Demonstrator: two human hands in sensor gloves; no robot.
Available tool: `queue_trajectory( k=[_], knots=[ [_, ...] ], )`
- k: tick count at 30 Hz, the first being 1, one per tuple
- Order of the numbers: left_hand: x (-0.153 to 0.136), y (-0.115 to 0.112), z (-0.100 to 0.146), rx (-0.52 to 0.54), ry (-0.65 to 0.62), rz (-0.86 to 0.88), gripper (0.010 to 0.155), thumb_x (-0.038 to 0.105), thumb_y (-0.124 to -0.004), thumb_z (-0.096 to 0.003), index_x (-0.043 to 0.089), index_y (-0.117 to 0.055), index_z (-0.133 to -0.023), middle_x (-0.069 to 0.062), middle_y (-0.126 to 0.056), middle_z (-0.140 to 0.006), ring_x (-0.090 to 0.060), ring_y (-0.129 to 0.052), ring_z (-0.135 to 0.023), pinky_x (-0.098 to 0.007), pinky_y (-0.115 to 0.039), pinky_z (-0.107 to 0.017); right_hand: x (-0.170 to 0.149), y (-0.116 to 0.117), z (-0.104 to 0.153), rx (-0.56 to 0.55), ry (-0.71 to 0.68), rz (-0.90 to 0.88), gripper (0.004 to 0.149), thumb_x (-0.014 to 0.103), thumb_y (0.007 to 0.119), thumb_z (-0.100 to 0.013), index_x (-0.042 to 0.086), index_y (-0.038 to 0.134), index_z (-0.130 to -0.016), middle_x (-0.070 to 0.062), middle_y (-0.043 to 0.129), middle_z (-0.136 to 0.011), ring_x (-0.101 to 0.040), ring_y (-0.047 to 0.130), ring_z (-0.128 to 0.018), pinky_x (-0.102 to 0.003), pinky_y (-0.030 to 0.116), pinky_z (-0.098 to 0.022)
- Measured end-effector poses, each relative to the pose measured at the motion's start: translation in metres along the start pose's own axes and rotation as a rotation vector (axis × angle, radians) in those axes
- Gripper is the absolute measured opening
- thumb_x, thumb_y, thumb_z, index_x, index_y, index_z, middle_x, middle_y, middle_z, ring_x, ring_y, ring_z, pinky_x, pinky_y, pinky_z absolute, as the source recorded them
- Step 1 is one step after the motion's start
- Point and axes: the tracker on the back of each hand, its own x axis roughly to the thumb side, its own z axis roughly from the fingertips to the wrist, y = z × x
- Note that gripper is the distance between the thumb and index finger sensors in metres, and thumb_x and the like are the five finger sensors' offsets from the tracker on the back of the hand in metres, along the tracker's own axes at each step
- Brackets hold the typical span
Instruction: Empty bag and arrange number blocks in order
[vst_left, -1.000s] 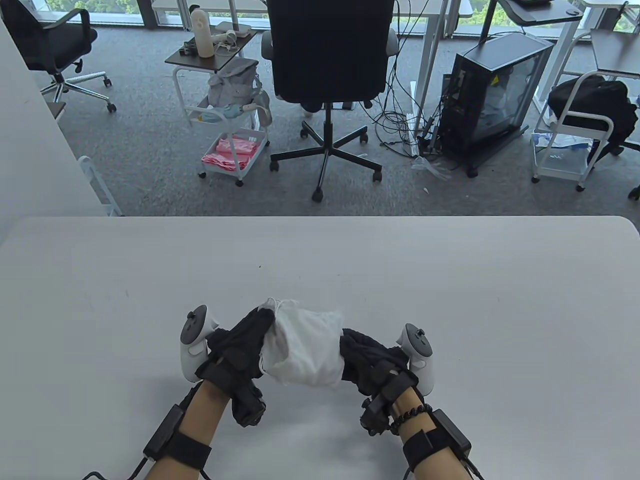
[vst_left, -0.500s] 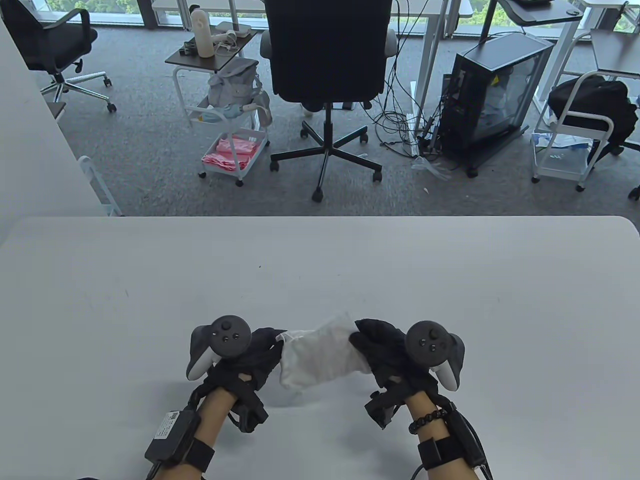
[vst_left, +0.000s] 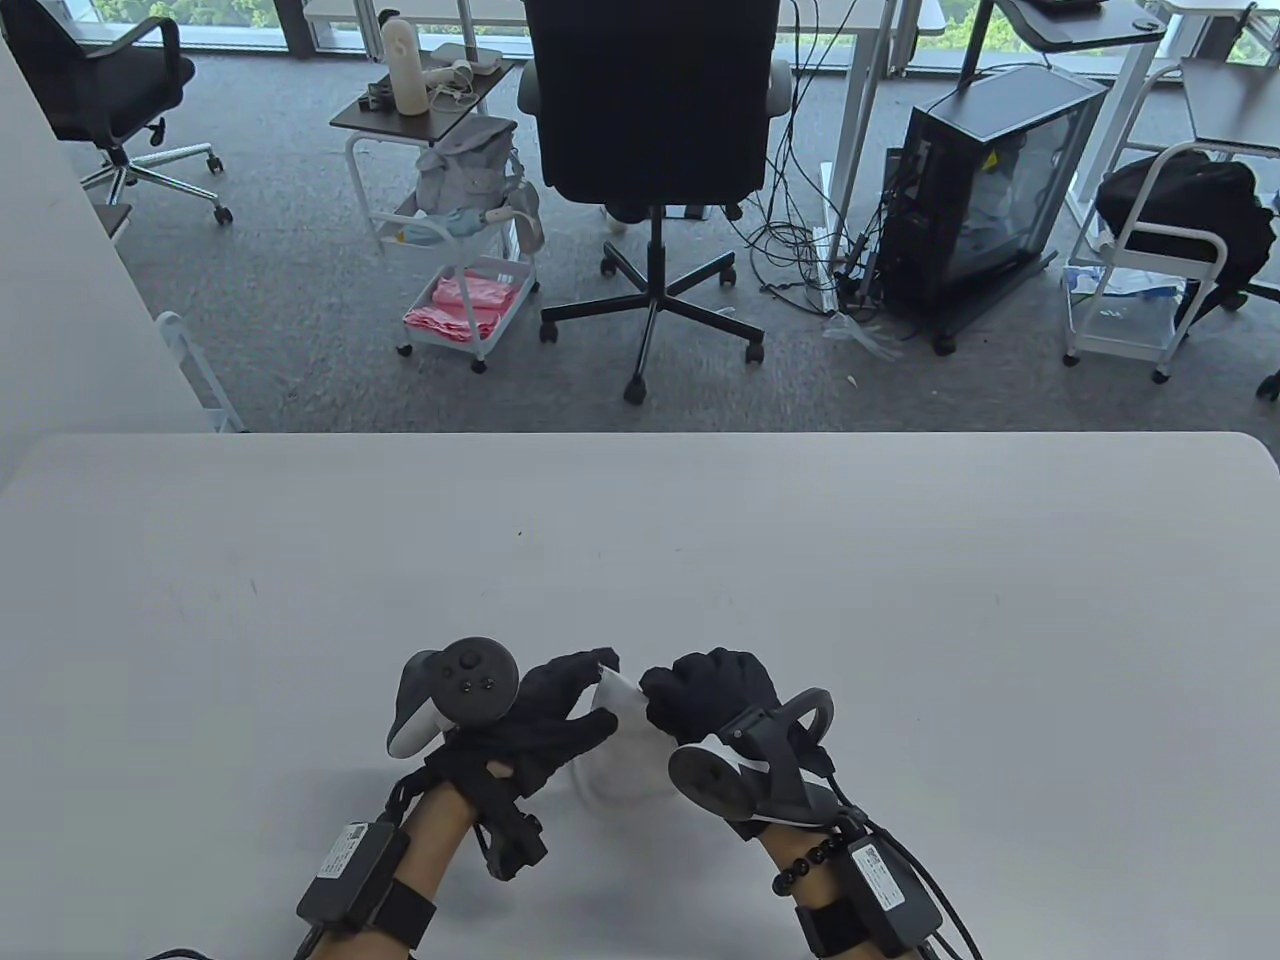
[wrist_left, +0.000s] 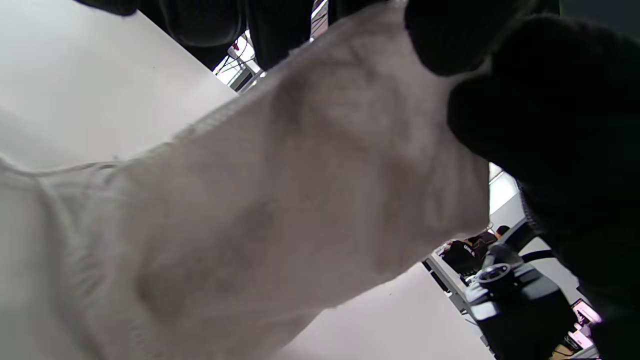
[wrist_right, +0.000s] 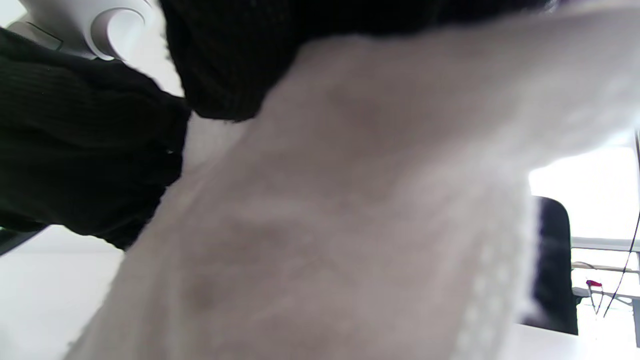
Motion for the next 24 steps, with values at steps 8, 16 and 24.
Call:
queue_trajectory(
  k=[8, 16, 24],
  knots=[
    [0.0, 0.002, 0.003, 0.155, 0.008, 0.088, 0.041, 0.04, -0.074, -0.055, 0.026, -0.084, -0.092, -0.008, -0.087, -0.098, -0.045, -0.088, -0.094, -0.068, -0.071, -0.066, -0.057, 0.01, 0.012, 0.476, 0.31, -0.469, 0.084, 0.049, 0.08, -0.046, 0.001, 0.055, -0.11, -0.033, 0.064, -0.107, -0.06, 0.076, -0.088, -0.072, 0.067, -0.065],
    [-0.01, 0.015, 0.005, 0.223, 0.021, 0.068, 0.041, 0.04, -0.073, -0.0544, 0.028, -0.083, -0.093, -0.007, -0.088, -0.097, -0.043, -0.09, -0.093, -0.067, -0.071, -0.067, -0.054, 0.023, 0.008, 0.221, 0.316, -0.393, 0.036, 0.03, 0.088, -0.047, 0.016, 0.089, -0.079, -0.01, 0.1, -0.069, -0.025, 0.106, -0.051, -0.045, 0.093, -0.043],
    [-0.016, 0.038, 0.014, 0.311, 0.027, 0.101, 0.041, 0.04, -0.073, -0.0545, 0.029, -0.083, -0.093, -0.008, -0.087, -0.098, -0.044, -0.089, -0.093, -0.068, -0.069, -0.067, -0.03, 0.001, 0.01, -0.112, 0.246, -0.321, 0.035, 0.033, 0.085, -0.049, 0.018, 0.085, -0.081, -0.007, 0.097, -0.07, -0.021, 0.104, -0.053, -0.043, 0.092, -0.046]
  ],
)
